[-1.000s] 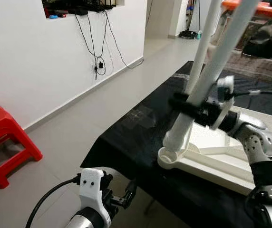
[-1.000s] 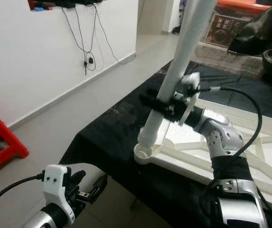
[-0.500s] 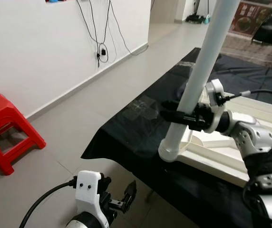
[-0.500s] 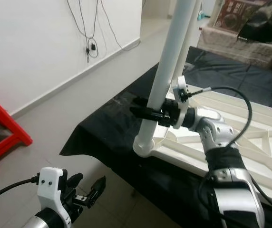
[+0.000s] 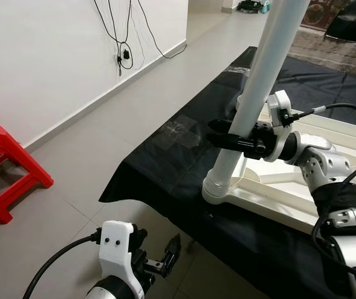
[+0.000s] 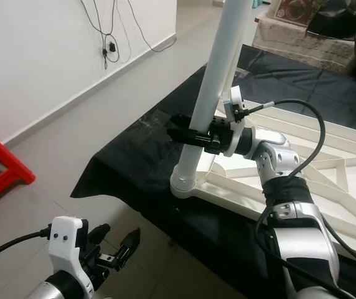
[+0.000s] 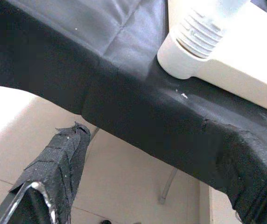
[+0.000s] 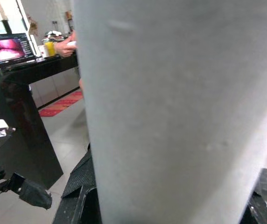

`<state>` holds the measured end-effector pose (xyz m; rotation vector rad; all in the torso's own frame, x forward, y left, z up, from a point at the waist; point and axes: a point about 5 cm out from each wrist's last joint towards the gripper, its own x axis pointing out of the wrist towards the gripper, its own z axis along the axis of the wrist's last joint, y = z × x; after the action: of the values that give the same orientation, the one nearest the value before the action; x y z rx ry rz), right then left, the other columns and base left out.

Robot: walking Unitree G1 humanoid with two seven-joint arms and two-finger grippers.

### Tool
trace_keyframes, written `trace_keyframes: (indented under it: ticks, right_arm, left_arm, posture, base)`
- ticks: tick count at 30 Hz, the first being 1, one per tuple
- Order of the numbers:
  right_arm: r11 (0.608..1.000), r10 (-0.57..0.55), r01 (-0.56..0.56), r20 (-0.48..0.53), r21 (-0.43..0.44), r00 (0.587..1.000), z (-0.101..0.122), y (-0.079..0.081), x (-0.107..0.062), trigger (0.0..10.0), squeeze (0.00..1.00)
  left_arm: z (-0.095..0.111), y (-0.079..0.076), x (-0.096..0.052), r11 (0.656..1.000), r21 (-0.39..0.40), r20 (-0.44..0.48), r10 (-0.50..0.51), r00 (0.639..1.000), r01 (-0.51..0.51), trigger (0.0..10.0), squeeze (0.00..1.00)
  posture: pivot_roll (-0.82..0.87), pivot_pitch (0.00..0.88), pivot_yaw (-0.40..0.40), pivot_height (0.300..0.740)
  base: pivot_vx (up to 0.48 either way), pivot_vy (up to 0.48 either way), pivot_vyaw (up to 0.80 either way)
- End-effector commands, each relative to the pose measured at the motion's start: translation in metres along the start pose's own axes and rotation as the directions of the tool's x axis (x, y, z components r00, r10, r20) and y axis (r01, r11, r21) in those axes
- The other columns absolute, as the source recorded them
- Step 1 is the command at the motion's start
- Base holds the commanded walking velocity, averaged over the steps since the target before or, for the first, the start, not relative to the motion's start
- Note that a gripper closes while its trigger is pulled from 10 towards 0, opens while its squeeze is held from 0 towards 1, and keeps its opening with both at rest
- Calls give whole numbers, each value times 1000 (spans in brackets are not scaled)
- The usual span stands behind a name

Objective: Building children table

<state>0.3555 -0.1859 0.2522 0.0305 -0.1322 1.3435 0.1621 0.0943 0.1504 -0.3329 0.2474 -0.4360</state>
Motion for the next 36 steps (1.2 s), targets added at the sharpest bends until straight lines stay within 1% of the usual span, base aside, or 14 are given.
trace_keyframes:
  ticks: [1,3,5,6,9,10,13,14,17,21,22,26,32,36]
  right_arm:
    - [1000,19,-19,-49,11,999,-12,1,5,10000,0]
    - [1000,19,-19,-49,11,999,-12,1,5,10000,0]
    - [999,49,-49,-54,-5,997,-12,2,10,10000,0]
    - [999,49,-49,-54,-5,997,-12,2,10,10000,0]
    - [992,115,-119,-101,-42,988,-16,7,17,10000,0]
    - [992,115,-119,-101,-42,988,-16,7,17,10000,0]
    - [980,180,-190,-141,-58,973,-18,11,21,10000,0]
    - [980,180,-190,-141,-58,973,-18,11,21,10000,0]
    - [968,230,-245,-192,-57,954,-22,14,24,10000,0]
    - [965,242,-257,-209,-51,948,-24,14,25,10000,0]
    - [961,256,-272,-228,-42,939,-27,14,29,10000,0]
    - [957,270,-286,-236,-38,933,-29,14,35,10000,0]
    - [948,290,-312,-246,-56,925,-29,14,46,10000,0]
    - [945,299,-323,-250,-60,921,-28,14,51,10000,0]
  left_arm:
    - [-3,-1,-2,1000,-4,-24,2,1000,-2,10000,0]
    - [-3,-1,-2,1000,-4,-24,2,1000,-2,10000,0]
    - [-2,-1,-3,1000,-2,-24,4,1000,-4,10000,0]
    - [-2,-1,-3,1000,-2,-24,4,1000,-4,10000,0]
    - [-2,-2,-3,1000,-2,-26,5,1000,-5,10000,0]
    - [-2,-2,-3,1000,-2,-26,5,1000,-5,10000,0]
    - [-2,-2,-4,1000,0,-30,5,1000,-5,10000,0]
    - [-2,-2,-4,1000,0,-30,5,1000,-5,10000,0]
    - [-3,-2,-4,1000,1,-32,4,999,-4,10000,0]
    - [-3,-2,-4,1000,1,-32,3,999,-3,10000,0]
    - [-3,-2,-3,1000,1,-34,3,999,-3,10000,0]
    - [-4,-3,-3,1000,1,-35,4,999,-3,10000,0]
    - [-4,-3,-4,1000,3,-34,7,999,-7,10000,0]
    - [-3,-3,-5,1000,3,-34,7,999,-7,10000,0]
  posture:
    - [219,211,-23,740]
    - [219,211,-23,740]
    - [221,211,-26,740]
    - [221,211,-26,740]
    - [225,209,-27,740]
    - [225,209,-27,740]
    - [223,205,-27,740]
    - [223,205,-27,740]
    - [220,202,-26,740]
    - [218,200,-26,740]
    - [220,193,-29,740]
    - [222,192,-30,740]
    - [222,191,-34,740]
    - [223,192,-35,740]
  base:
    - [0,0,0]
    - [0,0,0]
    - [0,0,0]
    - [0,0,0]
    - [0,0,0]
    - [0,0,0]
    - [0,0,0]
    - [0,0,0]
    - [0,0,0]
    - [0,0,0]
    - [0,0,0]
    - [0,0,0]
    - [0,0,0]
    - [0,0,0]
